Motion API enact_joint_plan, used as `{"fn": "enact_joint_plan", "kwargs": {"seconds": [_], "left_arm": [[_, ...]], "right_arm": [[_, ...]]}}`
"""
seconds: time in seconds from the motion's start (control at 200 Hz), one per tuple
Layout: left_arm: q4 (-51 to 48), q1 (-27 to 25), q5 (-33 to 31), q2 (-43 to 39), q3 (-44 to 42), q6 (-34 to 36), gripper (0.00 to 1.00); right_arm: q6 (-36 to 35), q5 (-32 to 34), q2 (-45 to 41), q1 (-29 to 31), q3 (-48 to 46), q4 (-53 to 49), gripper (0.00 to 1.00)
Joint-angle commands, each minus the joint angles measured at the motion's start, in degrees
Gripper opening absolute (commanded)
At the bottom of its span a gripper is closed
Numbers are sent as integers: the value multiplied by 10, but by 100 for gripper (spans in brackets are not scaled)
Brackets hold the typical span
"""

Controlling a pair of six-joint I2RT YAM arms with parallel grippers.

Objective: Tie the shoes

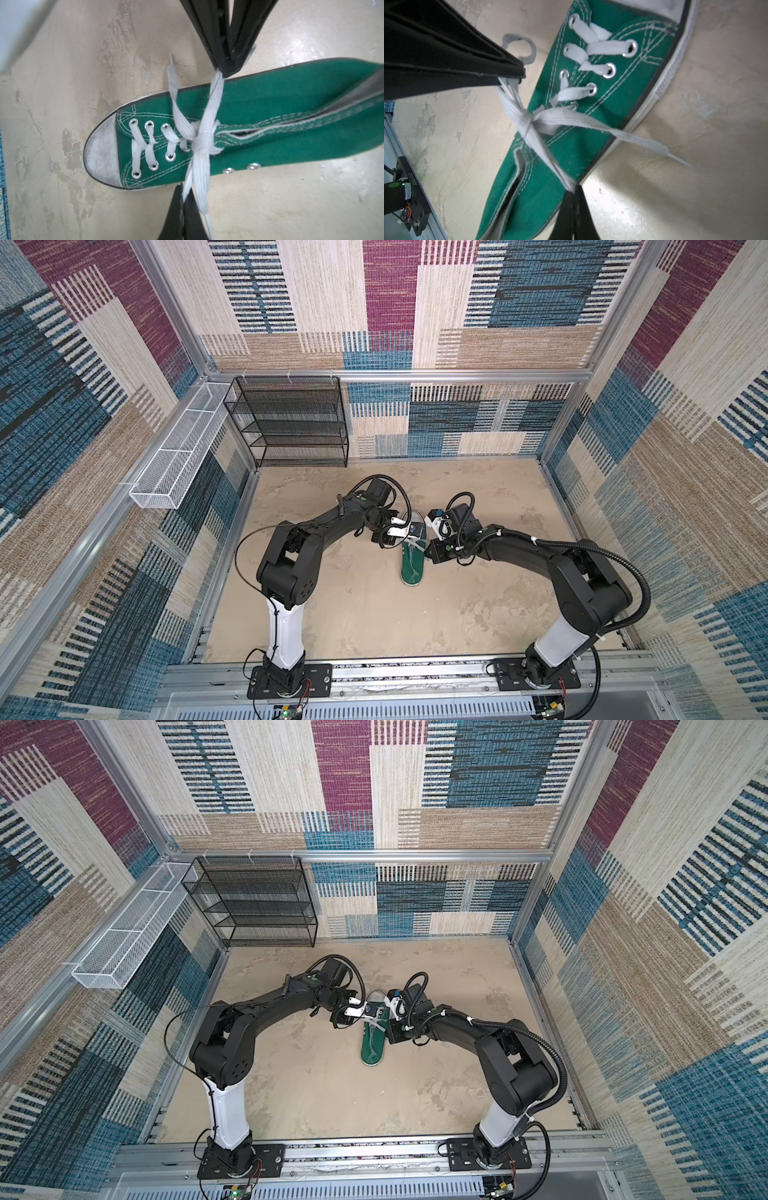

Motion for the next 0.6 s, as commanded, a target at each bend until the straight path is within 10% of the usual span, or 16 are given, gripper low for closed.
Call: {"fn": "enact_joint_plan", "kwargs": {"seconds": [0.0,0.175,0.245,0.386,0.596], "left_arm": [[15,6,-27,-8,-4,-22,0],[14,7,-16,-10,-3,-44,1],[12,6,-4,-15,-1,-64,45],[54,9,-9,-46,-30,-91,97],[72,38,27,-114,-61,-156,98]], "right_arm": [[2,25,-4,-10,-5,-32,0],[-3,3,-2,-18,7,-31,3],[4,-9,-5,-18,11,-25,26],[6,7,-22,-20,13,-29,45],[-10,21,-58,-29,25,-63,49]]}}
